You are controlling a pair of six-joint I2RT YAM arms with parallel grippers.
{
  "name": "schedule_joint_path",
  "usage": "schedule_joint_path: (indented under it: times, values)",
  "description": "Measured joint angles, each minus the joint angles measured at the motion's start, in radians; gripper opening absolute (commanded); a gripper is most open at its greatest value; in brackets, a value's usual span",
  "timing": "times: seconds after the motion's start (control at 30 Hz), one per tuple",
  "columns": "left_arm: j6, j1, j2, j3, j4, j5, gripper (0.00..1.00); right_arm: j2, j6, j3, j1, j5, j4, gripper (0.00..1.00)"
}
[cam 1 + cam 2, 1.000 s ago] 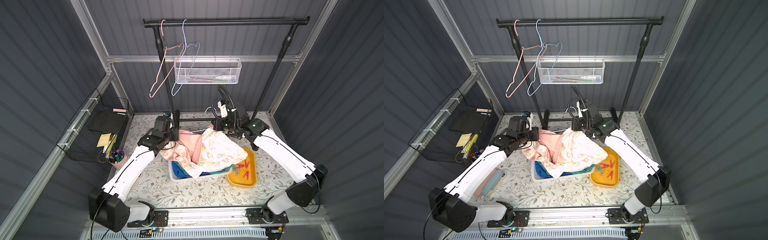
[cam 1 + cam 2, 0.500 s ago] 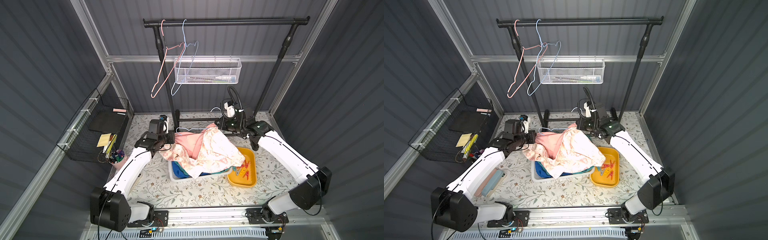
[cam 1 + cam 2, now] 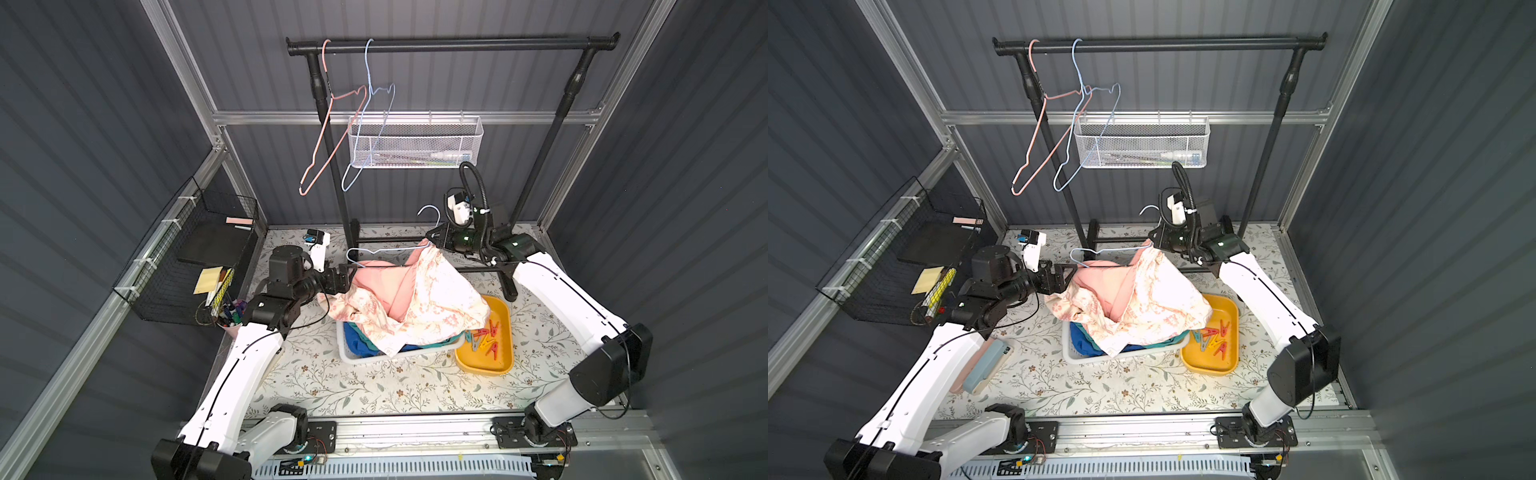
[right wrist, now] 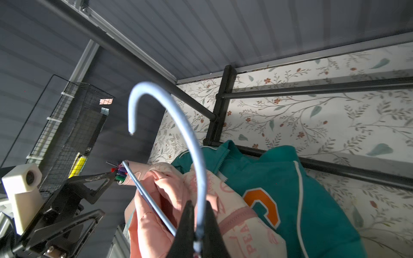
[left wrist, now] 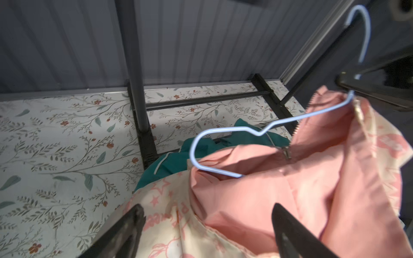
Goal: Remove the clothespins securing jackets to the hanger
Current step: Remove the jacket from the hanger.
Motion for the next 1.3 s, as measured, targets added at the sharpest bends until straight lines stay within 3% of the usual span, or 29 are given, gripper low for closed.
schedule_joint_path:
  times: [0.3,0.5,0.6,0.97,1.17,1.3]
  values:
    - [0.003,0.000,-0.003,0.016,0.064,0.136,0.72,0.045,0.022,0.001,-0.060,-0.223,0.090,0.00]
    - [-0.003,0.001,0.035,0.020,0.107,0.175,0.65,0.048,0.032,0.002,-0.060,-0.302,0.135,0.00]
    - [-0.010,0.007,0.041,0.021,0.108,0.146,0.69,0.048,0.033,0.002,-0.061,-0.314,0.138,0.00]
    - [-0.038,0.029,0.020,0.031,0.124,0.019,0.68,0.049,0.047,0.002,-0.081,-0.352,0.166,0.00]
    - [-0.041,0.034,0.039,0.029,0.169,0.175,0.56,0.056,0.064,0.002,-0.082,-0.393,0.195,0.00]
    - [-0.053,0.035,0.040,0.023,0.215,0.274,0.33,0.068,0.078,0.002,-0.083,-0.425,0.214,0.00]
